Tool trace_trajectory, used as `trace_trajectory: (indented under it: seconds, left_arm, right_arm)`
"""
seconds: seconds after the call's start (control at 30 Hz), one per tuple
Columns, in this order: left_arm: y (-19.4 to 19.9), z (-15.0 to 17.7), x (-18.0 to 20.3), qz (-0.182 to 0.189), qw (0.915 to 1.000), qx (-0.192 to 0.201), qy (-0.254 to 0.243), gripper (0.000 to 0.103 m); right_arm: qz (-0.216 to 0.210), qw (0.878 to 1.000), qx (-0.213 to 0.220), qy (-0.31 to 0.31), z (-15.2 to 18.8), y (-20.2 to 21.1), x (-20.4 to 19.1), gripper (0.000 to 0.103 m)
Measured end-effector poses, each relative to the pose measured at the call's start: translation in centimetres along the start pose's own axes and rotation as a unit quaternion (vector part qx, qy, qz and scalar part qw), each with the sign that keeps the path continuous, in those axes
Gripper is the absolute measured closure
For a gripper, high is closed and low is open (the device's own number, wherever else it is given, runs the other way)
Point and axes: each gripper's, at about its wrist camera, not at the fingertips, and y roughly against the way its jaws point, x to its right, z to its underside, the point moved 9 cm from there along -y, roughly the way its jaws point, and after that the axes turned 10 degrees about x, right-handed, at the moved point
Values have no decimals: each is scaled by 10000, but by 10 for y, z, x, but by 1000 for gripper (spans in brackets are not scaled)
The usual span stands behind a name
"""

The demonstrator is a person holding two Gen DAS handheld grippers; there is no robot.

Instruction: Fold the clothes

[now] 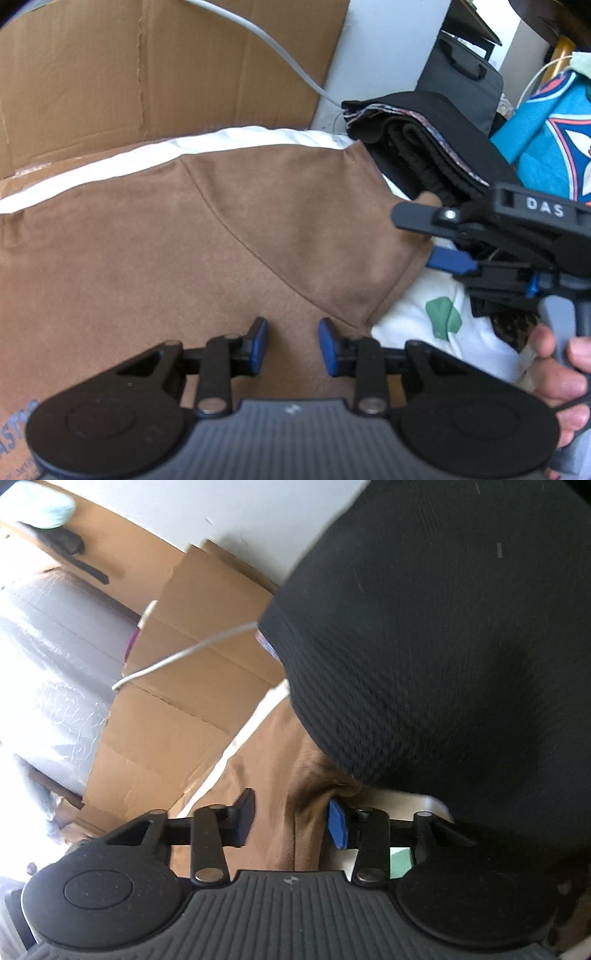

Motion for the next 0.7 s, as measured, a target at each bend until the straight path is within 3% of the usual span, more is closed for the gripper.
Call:
trace_trajectory:
  seconds: [0.13, 0.33, 0.53, 0.7]
  left_arm:
    - [1, -3, 2, 8, 10000, 23, 32, 71]
    - [-1, -10, 11, 61, 9999, 76, -33, 71]
    - [-6, -16, 21, 126, 9998, 121, -135, 71]
    - [-4, -15, 21, 124, 9997, 117, -177, 71]
  right_arm:
    - [205, 9991, 126, 341, -3, 9, -6, 90]
    - [607, 9939, 212, 896, -11, 33, -2, 91]
    - [710, 9916, -91, 1073, -7, 39, 9, 88]
    - [826, 9948, -154, 571, -4, 37, 19, 66]
